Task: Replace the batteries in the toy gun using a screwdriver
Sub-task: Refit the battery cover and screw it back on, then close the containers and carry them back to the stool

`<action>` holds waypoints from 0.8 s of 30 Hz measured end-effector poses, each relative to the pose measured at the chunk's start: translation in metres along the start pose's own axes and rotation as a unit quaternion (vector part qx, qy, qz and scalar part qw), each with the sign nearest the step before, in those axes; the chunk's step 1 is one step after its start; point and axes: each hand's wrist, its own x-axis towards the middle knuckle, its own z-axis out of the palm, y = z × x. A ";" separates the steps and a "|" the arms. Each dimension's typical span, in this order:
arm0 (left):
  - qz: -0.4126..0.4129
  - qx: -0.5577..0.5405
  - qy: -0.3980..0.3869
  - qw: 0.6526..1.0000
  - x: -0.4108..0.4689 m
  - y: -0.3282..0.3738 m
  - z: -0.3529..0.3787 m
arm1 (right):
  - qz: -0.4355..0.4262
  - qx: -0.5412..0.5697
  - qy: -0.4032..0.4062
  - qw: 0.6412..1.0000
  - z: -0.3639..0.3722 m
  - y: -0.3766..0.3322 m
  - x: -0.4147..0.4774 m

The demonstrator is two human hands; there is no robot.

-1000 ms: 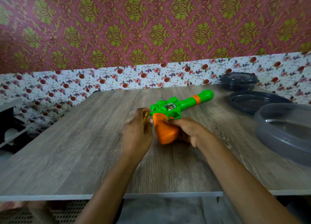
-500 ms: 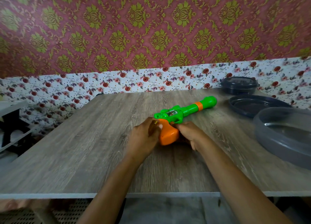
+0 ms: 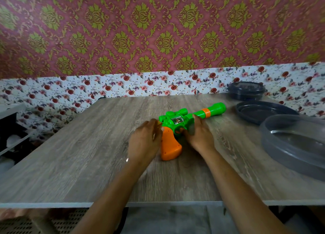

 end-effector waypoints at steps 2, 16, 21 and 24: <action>0.026 -0.016 -0.083 0.996 0.009 0.004 0.001 | 0.007 0.008 -0.043 0.999 0.002 0.001 0.003; -0.045 0.027 -0.280 0.959 0.029 -0.050 -0.030 | -0.051 -0.009 -0.181 0.982 0.047 -0.060 0.025; -0.114 0.054 -0.252 0.959 0.024 -0.111 -0.074 | -0.092 0.008 -0.217 0.972 0.105 -0.125 0.030; -0.151 0.064 -0.237 0.958 0.021 -0.140 -0.093 | -0.111 0.007 -0.236 0.965 0.133 -0.155 0.033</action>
